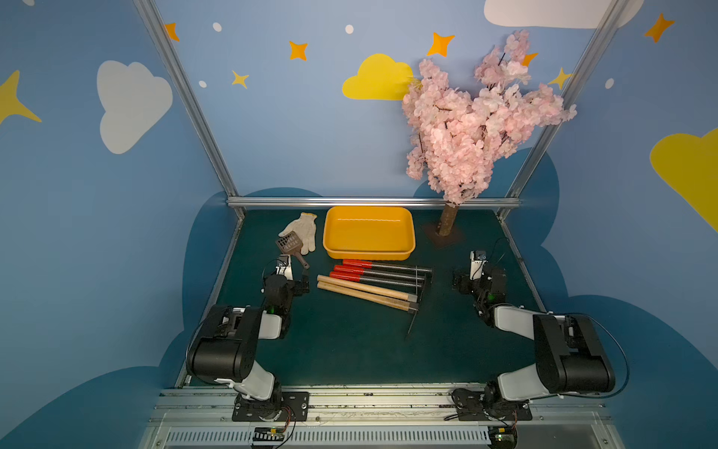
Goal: Put the small hoe into the storage box
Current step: Pick up the hoe from the center of the board.
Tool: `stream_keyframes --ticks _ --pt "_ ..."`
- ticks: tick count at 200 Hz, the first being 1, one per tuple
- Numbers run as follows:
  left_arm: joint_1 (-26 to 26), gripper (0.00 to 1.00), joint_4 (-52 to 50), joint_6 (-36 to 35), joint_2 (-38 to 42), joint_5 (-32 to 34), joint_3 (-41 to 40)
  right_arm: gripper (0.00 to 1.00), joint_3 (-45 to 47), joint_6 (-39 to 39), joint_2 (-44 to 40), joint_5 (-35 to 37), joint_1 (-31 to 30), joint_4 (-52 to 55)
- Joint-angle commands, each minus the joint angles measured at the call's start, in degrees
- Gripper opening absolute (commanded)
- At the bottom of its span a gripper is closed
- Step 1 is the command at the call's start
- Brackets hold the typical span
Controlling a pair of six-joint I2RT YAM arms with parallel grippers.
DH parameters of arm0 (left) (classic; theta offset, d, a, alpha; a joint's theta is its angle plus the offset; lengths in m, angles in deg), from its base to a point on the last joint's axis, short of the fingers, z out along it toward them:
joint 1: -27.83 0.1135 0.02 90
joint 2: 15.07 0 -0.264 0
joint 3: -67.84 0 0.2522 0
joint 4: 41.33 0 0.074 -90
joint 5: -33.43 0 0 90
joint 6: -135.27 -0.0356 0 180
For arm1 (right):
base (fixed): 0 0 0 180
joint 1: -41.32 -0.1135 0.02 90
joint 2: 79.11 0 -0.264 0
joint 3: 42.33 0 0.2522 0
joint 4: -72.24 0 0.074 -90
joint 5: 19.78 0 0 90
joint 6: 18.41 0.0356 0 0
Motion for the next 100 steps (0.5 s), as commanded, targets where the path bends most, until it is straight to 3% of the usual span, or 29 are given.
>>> stream_keyframes --ticks 1,100 --pt "-0.1 1.0 1.3 -0.7 -0.5 0.5 -0.5 0.95 0.5 0.1 0.1 -0.1 -0.1 -1.3" --pt "0.0 1.0 1.1 -0.6 -0.5 0.2 -0.4 0.95 0.5 0.1 0.1 -0.1 -0.1 -1.3"
